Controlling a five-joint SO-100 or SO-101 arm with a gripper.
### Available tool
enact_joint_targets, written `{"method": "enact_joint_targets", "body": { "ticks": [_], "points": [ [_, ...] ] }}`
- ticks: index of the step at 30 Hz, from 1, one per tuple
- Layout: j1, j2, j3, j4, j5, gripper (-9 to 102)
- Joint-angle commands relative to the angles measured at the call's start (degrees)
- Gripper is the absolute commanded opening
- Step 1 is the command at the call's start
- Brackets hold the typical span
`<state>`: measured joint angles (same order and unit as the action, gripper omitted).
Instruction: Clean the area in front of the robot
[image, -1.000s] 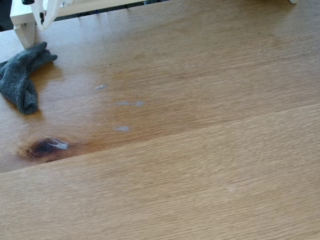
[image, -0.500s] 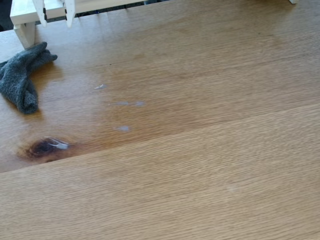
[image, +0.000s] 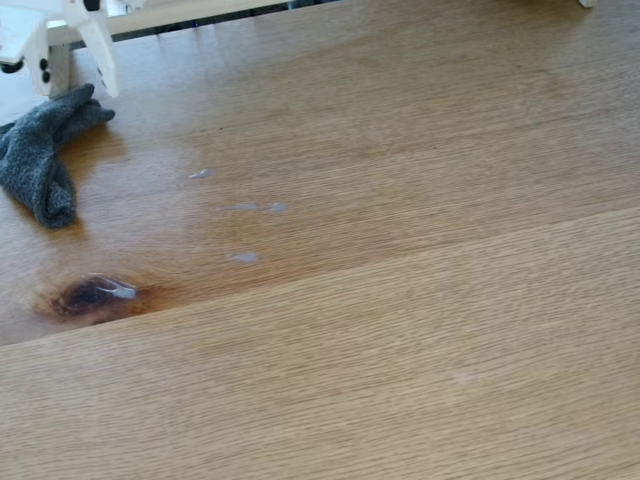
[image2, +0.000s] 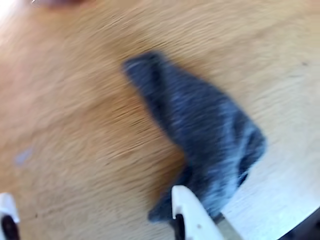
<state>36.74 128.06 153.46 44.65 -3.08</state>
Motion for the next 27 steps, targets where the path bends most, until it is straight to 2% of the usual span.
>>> {"method": "enact_joint_targets", "body": {
  "ticks": [1, 4, 8, 18, 27],
  "points": [
    [6.3, -7.0, -11.7, -1.5, 0.4, 33],
    [10.8, -13.0, -14.9, -1.8, 0.3, 29],
    [15.6, -20.4, -17.1, -1.6, -1.6, 31],
    [22.3, -34.7, -17.8, -7.9, -5.0, 26],
    [21.1, -31.7, -17.9, -8.0, -5.6, 7]
  ]
}}
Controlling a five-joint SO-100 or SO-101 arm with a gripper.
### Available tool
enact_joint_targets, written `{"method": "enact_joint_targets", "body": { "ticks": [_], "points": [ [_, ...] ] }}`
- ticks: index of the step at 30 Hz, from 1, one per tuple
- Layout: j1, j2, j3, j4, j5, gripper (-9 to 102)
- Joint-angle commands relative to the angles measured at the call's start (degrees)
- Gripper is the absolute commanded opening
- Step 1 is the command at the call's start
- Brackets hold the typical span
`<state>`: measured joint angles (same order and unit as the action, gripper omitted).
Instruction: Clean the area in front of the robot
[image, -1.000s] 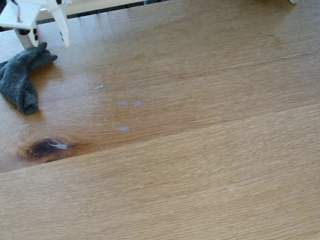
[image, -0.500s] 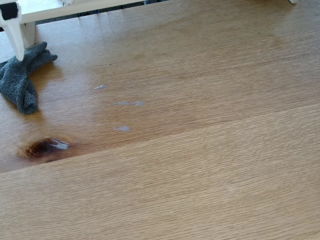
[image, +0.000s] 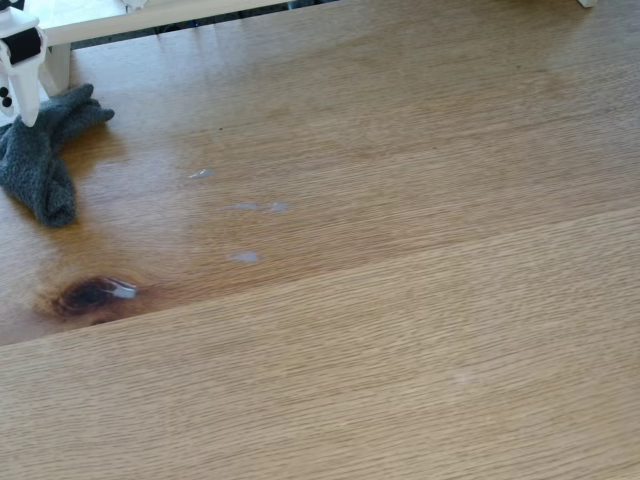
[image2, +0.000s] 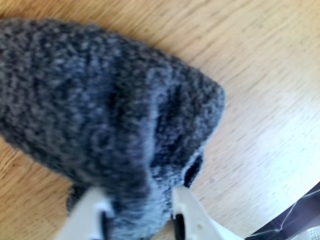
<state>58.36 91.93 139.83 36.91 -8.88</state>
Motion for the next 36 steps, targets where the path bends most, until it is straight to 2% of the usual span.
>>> {"method": "enact_joint_targets", "body": {
  "ticks": [1, 10, 11, 13, 18, 25, 28, 31, 36],
  "points": [
    [-1.1, 5.0, -4.3, 0.0, 0.3, 5],
    [-4.7, 7.6, -3.7, 0.4, 1.4, 0],
    [-4.9, 7.4, -3.6, 0.4, 1.0, 3],
    [-5.2, 6.6, -3.5, -0.2, 0.7, 22],
    [-4.3, 1.7, -3.4, -2.4, -0.6, 31],
    [-1.8, -9.2, -3.5, -11.2, -5.1, 42],
    [-0.7, -13.7, -4.3, -13.6, -6.7, 37],
    [0.3, -16.6, -4.3, -15.1, -8.2, 22],
    [-0.3, -16.7, -4.1, -15.2, -8.9, 6]
  ]
}}
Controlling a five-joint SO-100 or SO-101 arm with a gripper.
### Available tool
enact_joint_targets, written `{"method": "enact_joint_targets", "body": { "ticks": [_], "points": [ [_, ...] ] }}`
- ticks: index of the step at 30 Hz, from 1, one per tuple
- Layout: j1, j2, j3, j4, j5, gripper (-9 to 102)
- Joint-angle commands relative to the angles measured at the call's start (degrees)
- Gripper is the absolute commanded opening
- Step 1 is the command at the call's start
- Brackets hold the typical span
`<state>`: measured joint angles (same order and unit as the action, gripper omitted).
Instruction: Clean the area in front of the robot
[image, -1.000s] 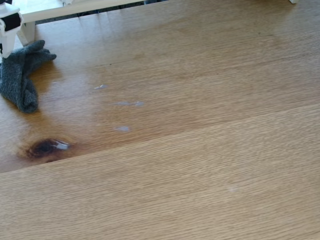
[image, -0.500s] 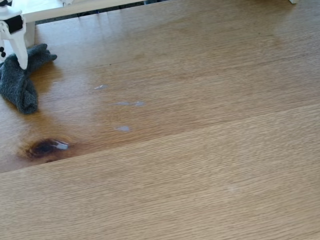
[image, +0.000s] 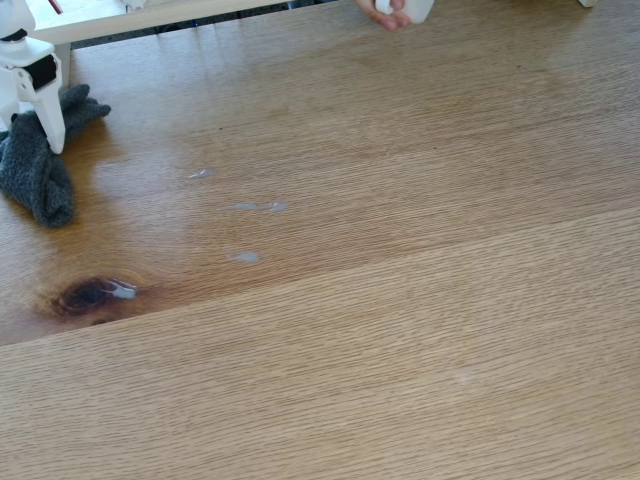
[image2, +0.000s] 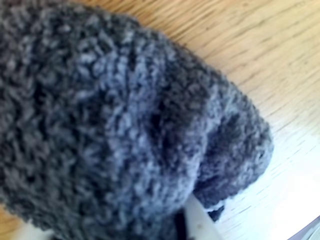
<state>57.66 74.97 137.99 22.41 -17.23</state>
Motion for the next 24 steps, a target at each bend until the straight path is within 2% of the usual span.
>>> {"method": "enact_joint_targets", "body": {
  "ticks": [1, 5, 11, 18, 24],
  "points": [
    [-0.3, 1.0, -2.1, -0.5, -0.6, 2],
    [-3.3, 5.7, -1.8, 3.9, 0.7, 0],
    [-13.0, 23.4, -1.6, 17.1, 6.3, 0],
    [-32.2, 45.4, -2.3, 33.7, 13.4, 0],
    [-51.9, 58.0, -1.6, 42.6, 17.2, 0]
  ]
}}
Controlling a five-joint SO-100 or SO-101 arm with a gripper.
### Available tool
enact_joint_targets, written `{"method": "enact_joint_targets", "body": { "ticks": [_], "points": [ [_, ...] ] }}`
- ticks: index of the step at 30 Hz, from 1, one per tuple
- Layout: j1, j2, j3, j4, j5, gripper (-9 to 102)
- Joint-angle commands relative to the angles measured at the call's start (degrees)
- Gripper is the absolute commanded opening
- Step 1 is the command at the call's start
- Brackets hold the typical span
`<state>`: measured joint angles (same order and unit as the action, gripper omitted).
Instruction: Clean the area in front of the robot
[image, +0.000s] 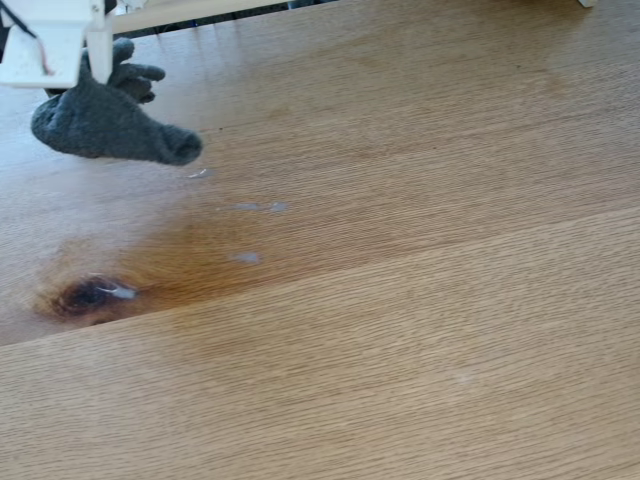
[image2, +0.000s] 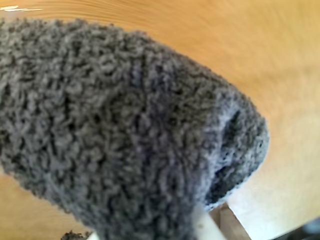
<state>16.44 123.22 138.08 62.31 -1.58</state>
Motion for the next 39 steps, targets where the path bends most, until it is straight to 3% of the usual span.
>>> {"method": "enact_joint_targets", "body": {
  "ticks": [1, 5, 10, 17, 23, 29, 33, 39],
  "points": [
    [-13.9, 10.3, -1.7, 4.0, 2.1, 0],
    [-24.2, 7.9, -1.7, 4.4, 4.0, 0],
    [-30.3, -5.0, -1.7, -3.3, 5.4, 0],
    [-31.5, -28.1, -2.5, -22.0, 4.1, 0],
    [-30.7, -42.0, -2.7, -44.3, 1.1, 0],
    [-29.9, -50.1, -3.0, -56.9, -2.3, 0],
    [-23.3, -54.1, -8.0, -55.9, -1.2, 0],
    [-6.3, -57.1, -17.8, -42.3, -2.5, 0]
  ]
}}
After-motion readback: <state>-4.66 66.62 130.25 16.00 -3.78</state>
